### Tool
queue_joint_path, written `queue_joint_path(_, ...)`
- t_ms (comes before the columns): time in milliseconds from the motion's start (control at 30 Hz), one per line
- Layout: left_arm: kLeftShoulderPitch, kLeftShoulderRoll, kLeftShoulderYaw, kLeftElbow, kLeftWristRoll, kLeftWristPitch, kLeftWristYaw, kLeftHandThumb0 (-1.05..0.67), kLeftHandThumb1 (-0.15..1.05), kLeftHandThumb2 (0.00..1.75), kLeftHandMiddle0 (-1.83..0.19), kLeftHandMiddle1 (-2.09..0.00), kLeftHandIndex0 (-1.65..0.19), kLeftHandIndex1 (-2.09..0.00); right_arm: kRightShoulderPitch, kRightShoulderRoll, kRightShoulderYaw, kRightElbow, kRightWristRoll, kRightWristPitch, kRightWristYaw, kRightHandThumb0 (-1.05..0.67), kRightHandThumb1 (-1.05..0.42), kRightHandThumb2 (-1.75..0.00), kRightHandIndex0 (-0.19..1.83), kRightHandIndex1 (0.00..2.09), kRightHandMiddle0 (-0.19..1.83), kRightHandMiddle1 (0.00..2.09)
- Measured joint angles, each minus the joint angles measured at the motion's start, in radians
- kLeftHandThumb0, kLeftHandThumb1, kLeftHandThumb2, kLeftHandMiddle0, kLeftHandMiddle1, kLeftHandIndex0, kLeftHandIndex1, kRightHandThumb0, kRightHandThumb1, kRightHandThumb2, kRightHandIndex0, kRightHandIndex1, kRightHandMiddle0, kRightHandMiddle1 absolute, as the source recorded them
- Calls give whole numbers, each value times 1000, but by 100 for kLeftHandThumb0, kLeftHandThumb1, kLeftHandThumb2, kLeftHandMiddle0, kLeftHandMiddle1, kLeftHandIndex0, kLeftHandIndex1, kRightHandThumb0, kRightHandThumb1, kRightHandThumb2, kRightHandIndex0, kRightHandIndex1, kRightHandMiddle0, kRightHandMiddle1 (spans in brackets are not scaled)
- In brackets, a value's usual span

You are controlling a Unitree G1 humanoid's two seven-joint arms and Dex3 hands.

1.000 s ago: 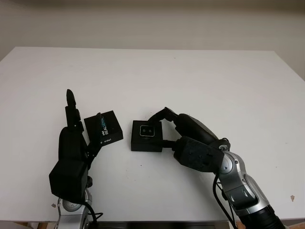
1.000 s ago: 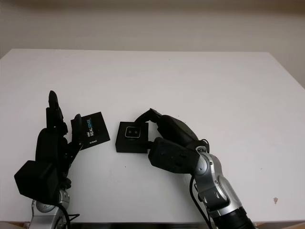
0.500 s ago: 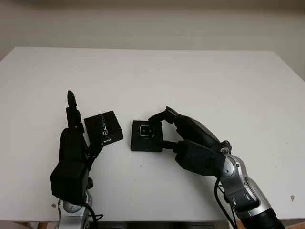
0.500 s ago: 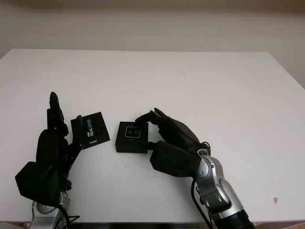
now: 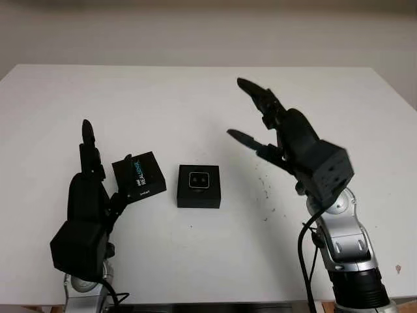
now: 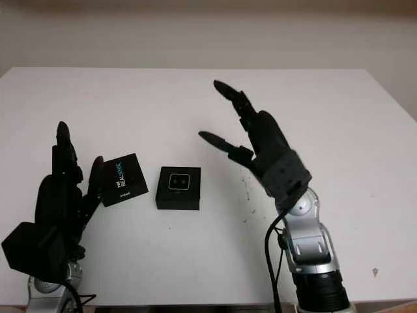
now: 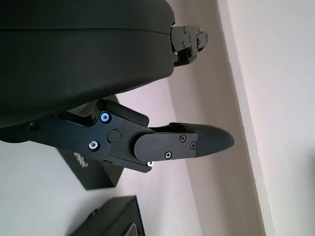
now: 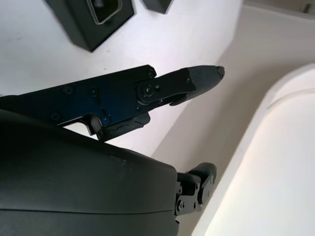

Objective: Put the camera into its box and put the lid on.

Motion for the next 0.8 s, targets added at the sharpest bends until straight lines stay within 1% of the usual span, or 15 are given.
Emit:
queue_joint_path(67,-6,41,27,2,-12,-3,-31,-63,105,14,-8,-8,-3,-12,-1,4,-12,5,38,24,11,-64,-105,-20,11,9,-19,80)
queue_joint_path(133,-10,92,57,4,-39,-1,-80,-59,102,8,-10,-7,-4,-11,-10,2,-27,30,65,31,23,-67,-105,-22,16,11,-19,85)
queue_joint_path(200,-17,139,86,10,-71,10,-125,-57,99,6,-10,-7,-6,-11,-23,-5,-40,66,84,34,36,-68,-105,-22,18,12,-19,88)
queue_joint_path(233,-21,160,98,17,-81,17,-145,-58,97,5,-13,-8,-8,-12,-28,-8,-46,80,96,43,44,-69,-105,-22,18,12,-14,81)
queue_joint_path(300,-28,221,112,43,-50,25,-169,-63,97,5,-21,-9,-12,-12,-37,-16,-58,106,116,74,55,-67,-105,-22,18,10,-9,73)
queue_joint_path(333,-32,260,119,60,-12,25,-171,-66,97,5,-30,-10,-18,-13,-38,-18,-68,115,130,91,58,-65,-105,-23,17,10,-9,70)
queue_joint_path(367,-37,295,127,80,18,25,-174,-67,95,5,-35,-10,-21,-13,-40,-19,-78,125,142,103,60,-65,-105,-23,16,9,-9,69)
queue_joint_path(467,-65,374,140,129,54,15,-193,-66,94,4,-45,-11,-30,-14,-48,-20,-96,140,167,121,60,-63,-105,-24,16,9,-9,69)
queue_joint_path(533,-92,426,139,167,69,12,-228,-66,93,5,-43,-9,-29,-13,-62,-20,-100,149,177,121,60,-64,-105,-25,16,9,-9,70)
queue_joint_path(567,-108,454,136,190,71,9,-255,-69,93,5,-35,-5,-23,-9,-69,-20,-104,156,183,121,60,-64,-105,-27,15,8,-13,74)
queue_joint_path(633,-137,510,121,238,73,-1,-316,-72,93,5,-29,-3,-18,-6,-80,-19,-113,174,205,118,68,-63,-105,-29,13,7,-17,79)
queue_joint_path(700,-165,556,93,280,97,-7,-355,-78,94,5,-20,-2,-13,-4,-88,-16,-124,187,238,118,78,-62,-105,-31,11,6,-19,76)
queue_joint_path(800,-214,594,38,329,129,-12,-405,-78,91,5,-8,-2,-6,-2,-113,-5,-159,200,307,133,80,-63,-105,-36,7,3,-19,66)
